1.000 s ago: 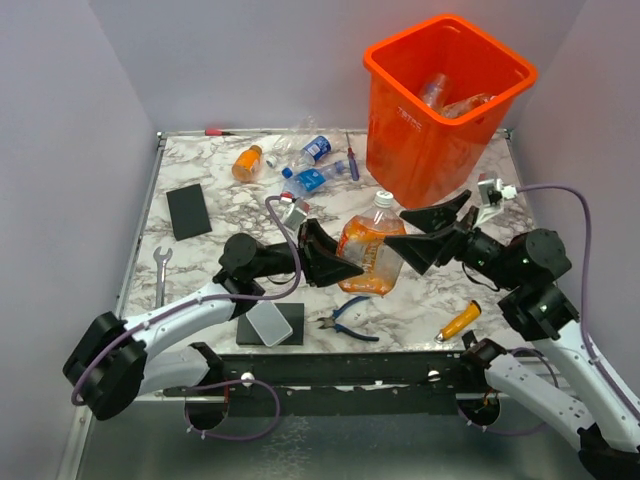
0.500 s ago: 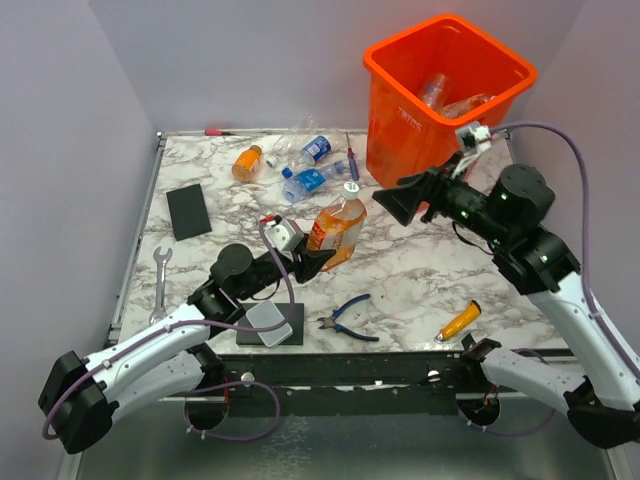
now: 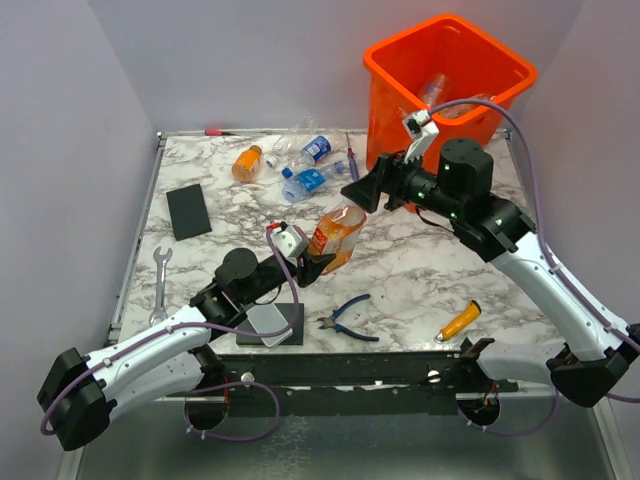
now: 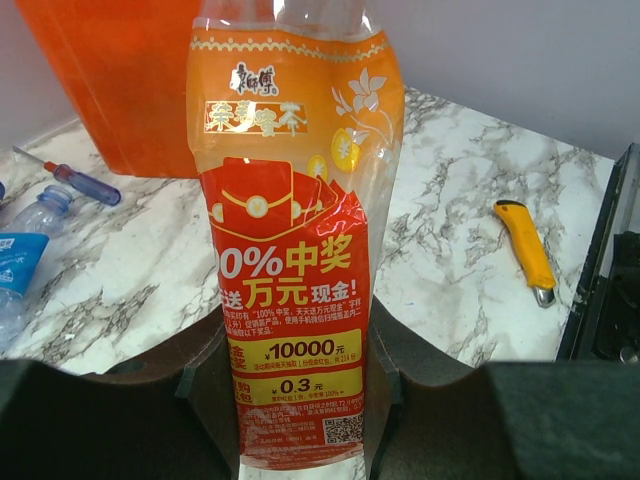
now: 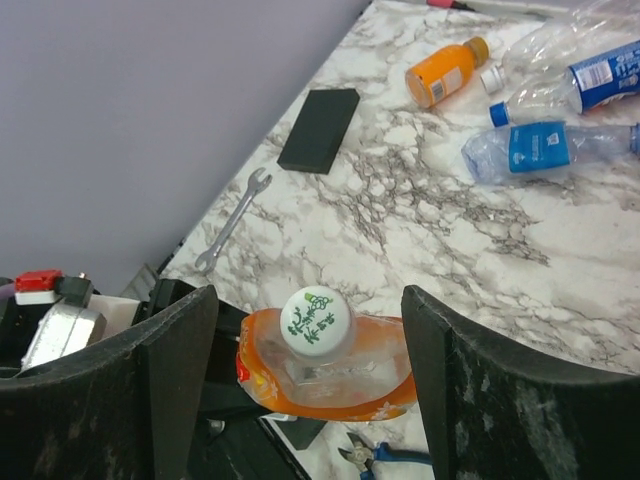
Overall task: Put the plastic bottles in the bin
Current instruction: Place the plastic bottle in the trash bin.
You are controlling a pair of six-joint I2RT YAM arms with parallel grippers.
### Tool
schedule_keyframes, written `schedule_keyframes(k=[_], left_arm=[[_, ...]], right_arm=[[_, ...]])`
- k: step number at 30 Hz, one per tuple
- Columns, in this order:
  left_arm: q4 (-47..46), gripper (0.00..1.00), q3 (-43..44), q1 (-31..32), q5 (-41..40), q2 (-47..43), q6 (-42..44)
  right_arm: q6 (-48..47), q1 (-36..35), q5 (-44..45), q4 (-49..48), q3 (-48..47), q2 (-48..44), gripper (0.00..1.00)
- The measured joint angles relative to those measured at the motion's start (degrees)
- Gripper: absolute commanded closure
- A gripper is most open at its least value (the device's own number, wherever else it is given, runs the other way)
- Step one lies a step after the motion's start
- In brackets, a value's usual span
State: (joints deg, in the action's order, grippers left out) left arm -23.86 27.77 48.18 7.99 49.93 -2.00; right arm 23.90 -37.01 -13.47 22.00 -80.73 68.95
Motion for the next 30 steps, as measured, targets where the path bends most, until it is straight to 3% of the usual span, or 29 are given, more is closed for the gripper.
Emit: schedule_keyframes(k=[6, 13, 15, 16, 17, 21, 22, 26, 30], left_arm=[[-0.04, 0.92, 0.0, 0.33, -0.46, 0.09, -0.26], [0.09, 0.92, 0.0, 0.33, -0.48, 0.37, -0.92], [0.46, 0.9, -0.09, 0.33, -0.48, 0.37, -1.22], [0.52, 0.85, -0.13, 0.33, -0.48, 0.37, -1.44], [0.61, 0.73, -0.15, 0.33, -0.48, 0.37, -1.77], [0.85, 0.06, -0.22, 0.33, -0.48, 0.33, -1.92], [0.46, 0.02, -0.22, 0.35, -0.63, 0.22, -1.4], [-0.04, 0.01, -0.26, 0.66, -2.36, -0.9, -2.51], [-0.02, 0.01, -0.35, 0.7, -9.27, -3.23, -2.67]], right_arm=[[-0.68, -3.32, 3.61, 1.53, 0.63, 2.32, 0.37], [-0.52, -5.01, 7.1, 1.18, 3.91, 2.4, 0.72], [-0.92, -5.27, 8.31, 1.07, 4.44, 2.43, 0.88], [-1.07, -5.31, 8.72, 0.92, 4.68, 2.43, 0.97], [-1.53, -5.38, 9.2, 0.79, 4.96, 2.4, 0.99], [-1.33, -5.53, 10.05, 0.28, 5.42, 2.23, 1.0], [-1.36, -5.57, 10.4, 0.35, 5.55, 1.99, 1.0], [-2.36, -5.75, 13.86, 1.79, 4.72, 0.2, 1.0], [-6.29, -5.77, 19.63, 5.7, -3.85, -1.14, 1.0]])
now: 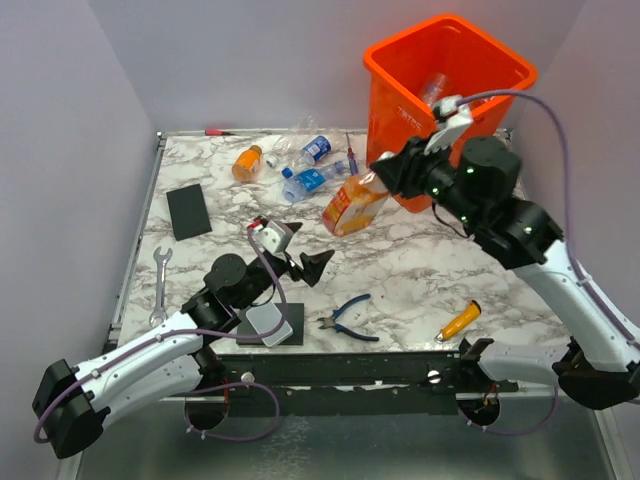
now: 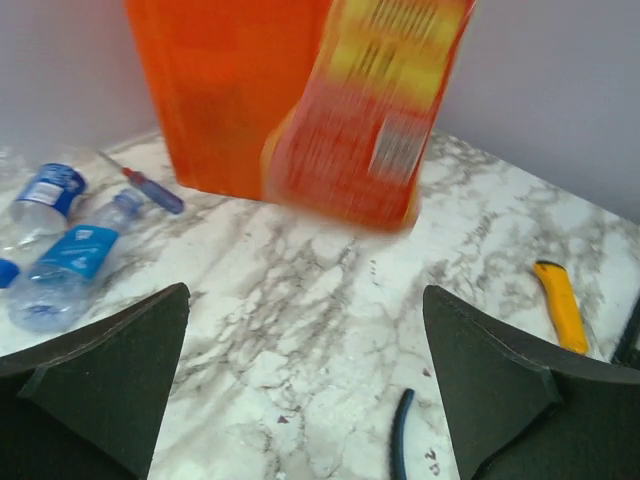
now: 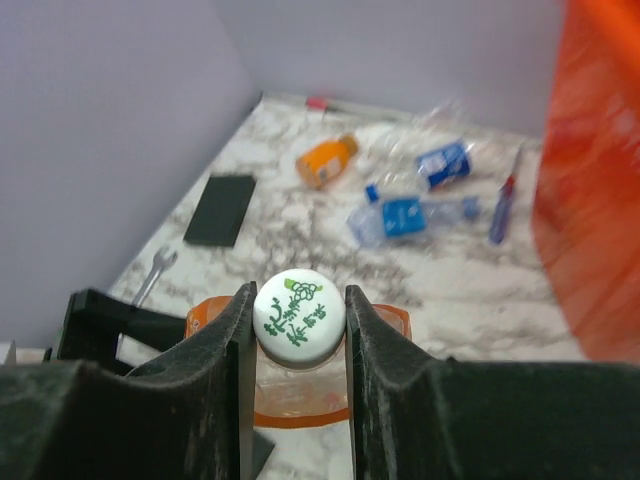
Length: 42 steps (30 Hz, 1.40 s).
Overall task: Put the plastic bottles in the bin
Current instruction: Place the plastic bottle in the trash bin.
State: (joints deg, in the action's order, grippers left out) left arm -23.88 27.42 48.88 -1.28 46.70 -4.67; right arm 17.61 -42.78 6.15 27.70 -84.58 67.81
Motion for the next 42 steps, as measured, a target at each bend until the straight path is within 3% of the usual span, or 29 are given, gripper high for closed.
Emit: schedule_keyframes(k=[10, 16, 22, 28, 36, 42], left_arm=[[2.67, 0.01, -0.2, 0.0, -25.92, -4.68, 0.85], [5.2, 0.01, -0.22, 0.0, -37.86, -6.64, 0.9], [5.11, 0.01, -0.24, 0.0, -43.32, -10.03, 0.83], [5.2, 0.01, -0.98, 0.0, -46.12, -11.78, 0.59], [5.18, 0.01, -1.11, 0.0, -49.37, -14.67, 0.5], [4.59, 0.01, -1.77, 0.0, -52.19, -17.4, 0.92]], right_arm=[[-13.86, 0.0, 24.63, -0.44, -24.15, -0.92, 1.0], [-23.67, 1.25, 38.03, -14.8, -25.59, 4.04, 1.0], [-25.57, 6.88, 39.56, -25.7, -25.44, 10.58, 1.0], [-22.29, 16.72, 37.42, -26.12, -36.57, 20.87, 1.0], [-10.03, 29.46, 33.94, -26.01, -32.46, 27.28, 1.0], [-5.31, 32.02, 33.55, -21.55, -33.14, 32.59, 1.0]])
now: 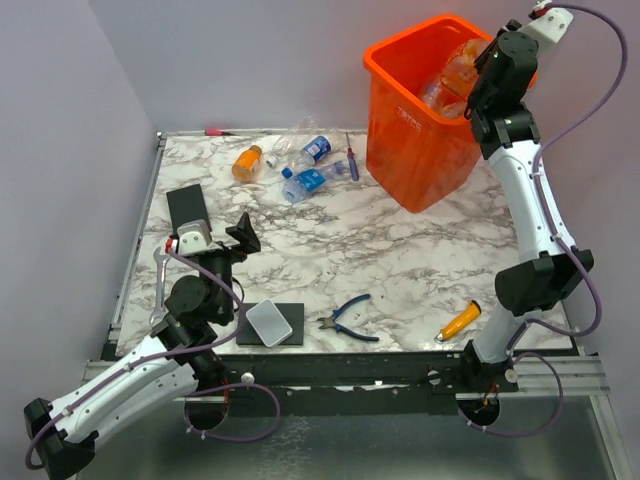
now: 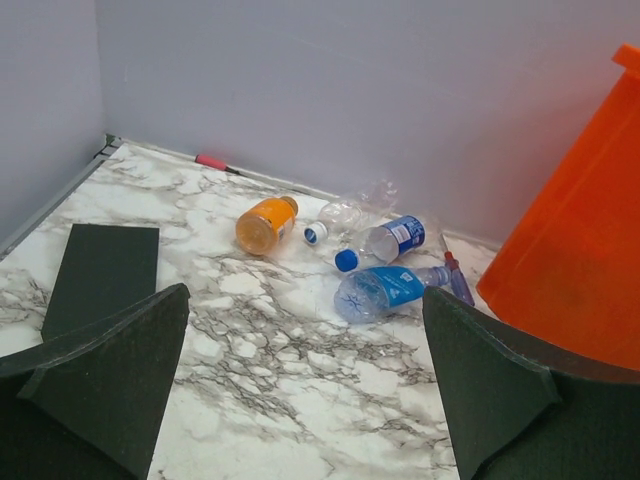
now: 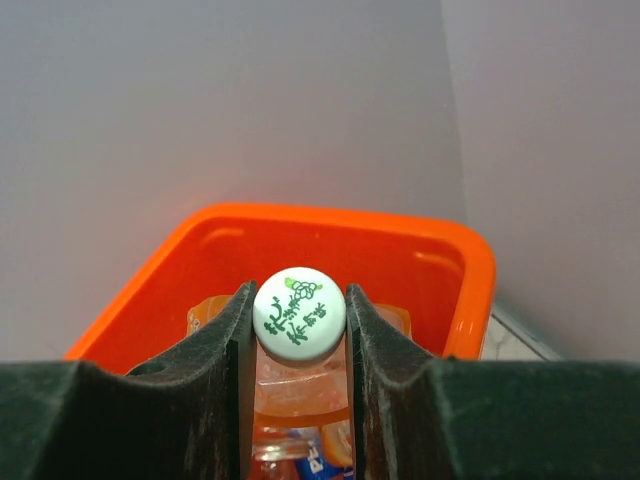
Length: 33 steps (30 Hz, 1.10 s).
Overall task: Put the plastic bottles in the bin
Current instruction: Place the plastic bottle in the trash bin.
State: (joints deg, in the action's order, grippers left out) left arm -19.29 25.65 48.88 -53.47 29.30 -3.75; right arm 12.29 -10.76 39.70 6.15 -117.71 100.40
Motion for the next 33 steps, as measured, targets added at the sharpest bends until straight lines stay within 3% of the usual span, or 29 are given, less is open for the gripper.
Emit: schedule_keyframes(k=[7, 19, 28, 29, 31, 33], left_arm=[[-1.29, 0.01, -0.83, 0.0, -1.68, -1.38, 0.22], [-1.46, 0.01, -0.83, 0.0, -1.7, -0.39, 0.2], [-1.42, 0.01, -0.83, 0.0, -1.68, -0.22, 0.11], [-1.42, 0.01, -0.83, 0.0, -1.68, -0.22, 0.07], [-1.42, 0.01, -0.83, 0.0, -1.68, -0.2, -0.07], [-1.38, 0.01, -0.83, 0.0, -1.68, -0.2, -0.09]], right_arm=[[3.06, -0.02, -2.4, 6.12, 0.66, 1.42, 1.0], [11.56, 0.15, -27.45, 12.41, 0.61, 2.73, 1.0], [11.06, 0.85, -27.08, 11.63, 0.52, 2.23, 1.0], [10.56, 0.79, -26.93, 12.26, -0.74, 3.06, 0.97], [9.6, 0.7, -25.99, 13.35, -3.78, 5.29, 0.81], [8.61, 0.7, -24.5, 13.86, -4.13, 6.71, 0.75]])
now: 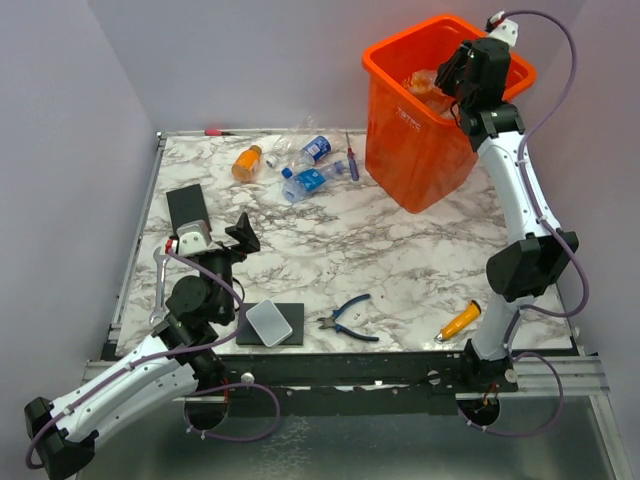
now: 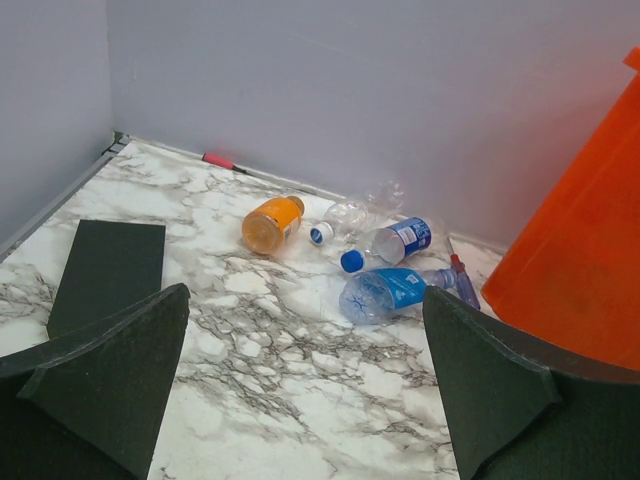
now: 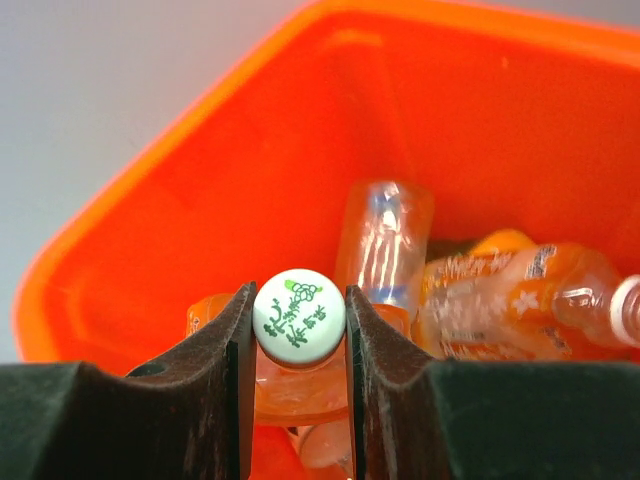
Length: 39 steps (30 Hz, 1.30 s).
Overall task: Put the plastic bottles in the bin
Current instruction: Place the plastic bottle in the trash bin.
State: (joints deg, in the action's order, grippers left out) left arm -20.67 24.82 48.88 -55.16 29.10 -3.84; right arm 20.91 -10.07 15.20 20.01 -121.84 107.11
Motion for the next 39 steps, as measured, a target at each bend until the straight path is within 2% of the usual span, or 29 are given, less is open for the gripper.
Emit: schedule_keyframes(k=[2, 4, 6, 9, 10, 13, 14, 17, 21, 26, 30, 33, 35, 39], left_arm=[[0.02, 0.01, 0.0, 0.0, 0.0, 0.0, 0.0], [0.02, 0.01, 0.0, 0.0, 0.0, 0.04, -0.02], [0.02, 0.01, 0.0, 0.0, 0.0, 0.28, -0.02], [0.04, 0.01, 0.0, 0.0, 0.02, 1.03, -0.04], [0.11, 0.01, 0.0, 0.0, 0.02, 1.33, -0.07], [0.2, 0.01, 0.0, 0.0, 0.02, 1.62, -0.11], [0.17, 0.01, 0.0, 0.0, 0.02, 1.6, -0.15], [0.17, 0.01, 0.0, -0.02, 0.02, 1.6, -0.22], [0.2, 0.01, 0.0, -0.02, 0.04, 1.62, -0.24], [0.2, 0.01, 0.0, -0.02, 0.04, 1.62, -0.31], [0.2, 0.01, 0.0, -0.02, 0.04, 1.62, -0.42], [0.2, 0.01, 0.0, -0.02, 0.04, 1.81, -0.44], [0.2, 0.01, 0.0, -0.02, 0.07, 2.16, -0.44], [0.24, 0.01, 0.0, -0.02, 0.5, 3.76, -0.42]], right_arm=[[-0.72, -0.02, 1.18, 0.33, 2.32, 0.37, 0.76], [-1.27, -0.11, 2.64, -0.76, 5.88, 0.28, 0.85], [-1.49, -0.11, 3.91, -2.29, 8.44, 0.22, 0.89], [-1.51, 0.35, 4.72, -2.91, 9.7, -0.04, 0.89], [-1.53, 0.28, 4.76, -2.99, 10.01, -0.33, 0.82], [-1.7, 0.24, 5.2, -2.38, 10.27, -0.81, 0.46], [-1.75, 0.2, 5.44, -2.01, 10.12, -0.81, 0.38], [-1.73, 0.02, 5.88, 0.22, 9.7, -0.81, 0.26], [-0.92, -0.48, 5.99, 3.85, 7.15, -0.5, 0.2], [0.0, -0.57, 6.14, 9.73, -7.78, 1.86, 0.11], [2.01, -0.48, 5.38, 8.68, -11.76, -0.87, 0.09], [4.22, -0.48, 2.32, 6.08, -8.92, -5.49, 0.1], [5.29, -0.79, -1.25, 3.1, -3.67, -10.32, 0.12], [6.14, -2.91, -10.99, -6.67, 16.59, -24.9, 0.12]])
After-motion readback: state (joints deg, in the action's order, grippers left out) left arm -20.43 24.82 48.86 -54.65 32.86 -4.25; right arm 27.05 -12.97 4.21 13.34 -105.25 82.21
